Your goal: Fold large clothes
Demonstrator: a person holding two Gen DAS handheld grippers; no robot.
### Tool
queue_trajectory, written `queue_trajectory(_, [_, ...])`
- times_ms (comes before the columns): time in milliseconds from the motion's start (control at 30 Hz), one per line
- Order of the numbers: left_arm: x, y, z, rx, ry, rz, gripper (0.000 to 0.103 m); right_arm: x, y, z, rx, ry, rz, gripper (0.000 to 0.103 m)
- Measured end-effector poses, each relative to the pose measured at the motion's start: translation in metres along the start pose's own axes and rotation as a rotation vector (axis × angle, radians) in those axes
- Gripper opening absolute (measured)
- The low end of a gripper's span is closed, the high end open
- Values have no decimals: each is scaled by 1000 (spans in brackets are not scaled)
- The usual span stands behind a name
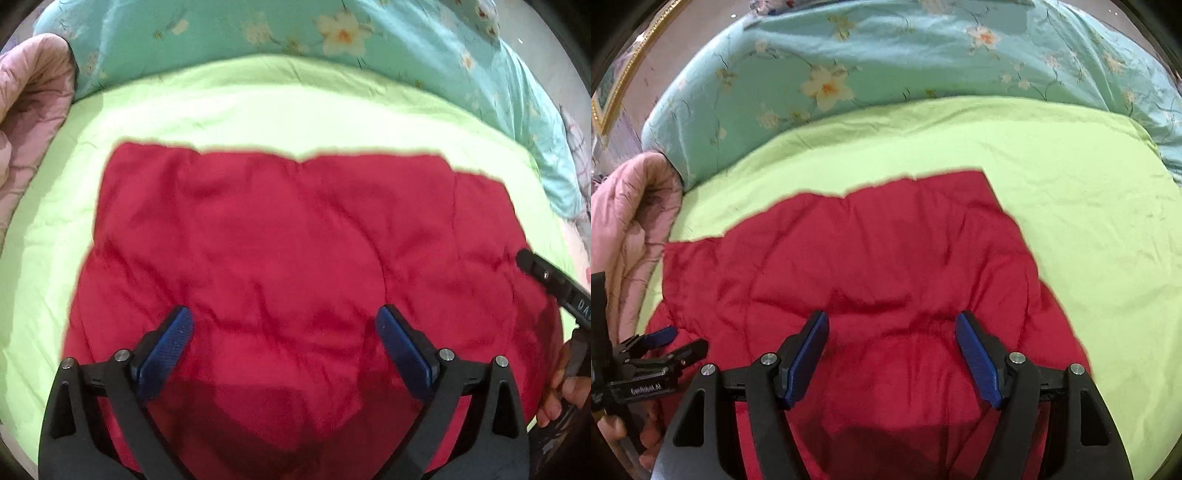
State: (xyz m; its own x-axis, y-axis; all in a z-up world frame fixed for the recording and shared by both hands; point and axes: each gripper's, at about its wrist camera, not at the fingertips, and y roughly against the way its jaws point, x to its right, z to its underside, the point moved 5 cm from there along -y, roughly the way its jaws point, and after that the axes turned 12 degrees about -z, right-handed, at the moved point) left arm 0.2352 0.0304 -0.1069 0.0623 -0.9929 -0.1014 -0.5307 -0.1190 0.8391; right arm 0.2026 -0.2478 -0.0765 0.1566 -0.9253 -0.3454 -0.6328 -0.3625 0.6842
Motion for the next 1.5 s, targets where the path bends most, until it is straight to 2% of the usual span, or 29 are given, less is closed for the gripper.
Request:
queue_trajectory(100, [-12, -6, -17, 8, 38, -21, 100, 3, -10, -18, -11, -2, 3, 73])
queue_trajectory(267, [-28, -46, -29, -77, 109, -12, 100, 30, -43, -28, -77, -51, 45, 73])
queue_trajectory(367, [-32, -69, -27, -127, 144, 9, 101, 49, -54, -26, -98, -119, 36, 73])
queue_trajectory(533, [-28, -83, -20, -144, 152, 9, 103, 62, -64, -27, -103, -158, 36, 73])
queue_trajectory(667, [-32, -62, -16, -127, 152, 30, 103, 57, -55, -30, -94, -167, 43, 72])
queue_trajectory(800, [-38, -13, -2, -43, 137, 88, 103, 33, -13, -24, -33, -156, -47, 73])
queue_trajectory(933, [-38, 43, 40, 58, 96, 115, 103, -16, 38, 9, -8, -3, -132, 74])
queue_trajectory(1033, [-42, 65, 80, 77, 69, 122, 103, -32, 57, 42, -31, 64, -138, 74])
queue_trajectory(1100, [-46, 66, 97, 55, 62, 116, 103, -30, 66, 61, -41, 77, -126, 74])
queue_trajectory(1167, [-52, 66, 110, 40, 56, 106, 103, -19, 72, 79, -52, 81, -65, 74])
queue_trajectory(1233, [-51, 61, 123, 27, 40, 75, 103, -6, 75, 93, -69, 69, -44, 74])
queue_trajectory(1400, [-41, 42, 132, 17, 26, 8, 103, 7, 69, 106, -68, 64, -48, 74])
queue_trajectory(1500, [-40, 36, 133, 23, 47, 4, 103, 7, 68, 110, -58, 71, -28, 75])
